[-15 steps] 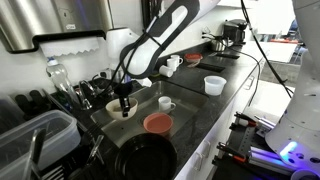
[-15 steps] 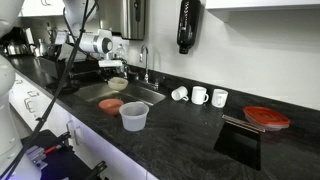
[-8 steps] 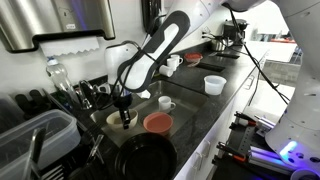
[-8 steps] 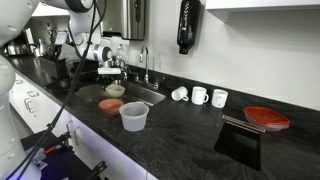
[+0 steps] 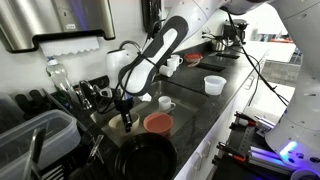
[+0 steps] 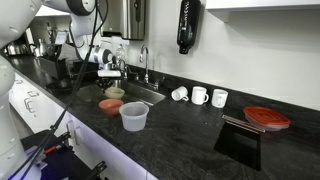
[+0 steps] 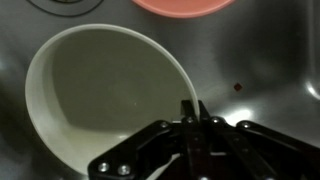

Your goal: Pick the cream white bowl and put it in the sink

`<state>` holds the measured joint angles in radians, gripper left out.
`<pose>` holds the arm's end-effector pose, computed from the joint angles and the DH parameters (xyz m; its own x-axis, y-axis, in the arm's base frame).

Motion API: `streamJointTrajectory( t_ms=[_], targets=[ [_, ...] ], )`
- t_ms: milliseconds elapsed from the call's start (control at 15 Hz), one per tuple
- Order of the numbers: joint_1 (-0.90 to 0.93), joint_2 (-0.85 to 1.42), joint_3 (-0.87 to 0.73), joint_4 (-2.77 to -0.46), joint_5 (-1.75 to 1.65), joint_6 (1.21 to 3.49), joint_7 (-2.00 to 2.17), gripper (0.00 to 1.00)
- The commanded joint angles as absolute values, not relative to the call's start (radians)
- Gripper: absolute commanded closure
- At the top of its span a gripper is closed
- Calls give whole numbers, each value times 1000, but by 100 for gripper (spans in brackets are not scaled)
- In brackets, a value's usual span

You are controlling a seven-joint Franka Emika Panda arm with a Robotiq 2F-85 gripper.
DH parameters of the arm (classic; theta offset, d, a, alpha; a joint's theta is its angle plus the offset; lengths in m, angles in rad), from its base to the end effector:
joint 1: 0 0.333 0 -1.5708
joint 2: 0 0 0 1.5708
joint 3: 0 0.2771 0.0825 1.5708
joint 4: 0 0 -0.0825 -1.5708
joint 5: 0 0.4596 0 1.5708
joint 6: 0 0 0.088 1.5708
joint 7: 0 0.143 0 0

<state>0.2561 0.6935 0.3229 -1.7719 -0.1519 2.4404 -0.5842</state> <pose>0.5729 0.3782 0.0641 0.3570 0.9312 0.0735 0.9330 -0.3516 -0.0771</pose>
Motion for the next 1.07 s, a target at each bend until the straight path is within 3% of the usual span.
streamJointTrajectory(
  t_ms=[0,133,667,1000],
  targets=[
    [238,713,347,-1750,-142,2404,-617,80],
    [235,713,350,-1753,-140,2395,-618,55],
    [222,625,354,-1787,-135,2418,-606,1],
    [195,481,407,-1858,-34,2384,-605,0]
  ],
)
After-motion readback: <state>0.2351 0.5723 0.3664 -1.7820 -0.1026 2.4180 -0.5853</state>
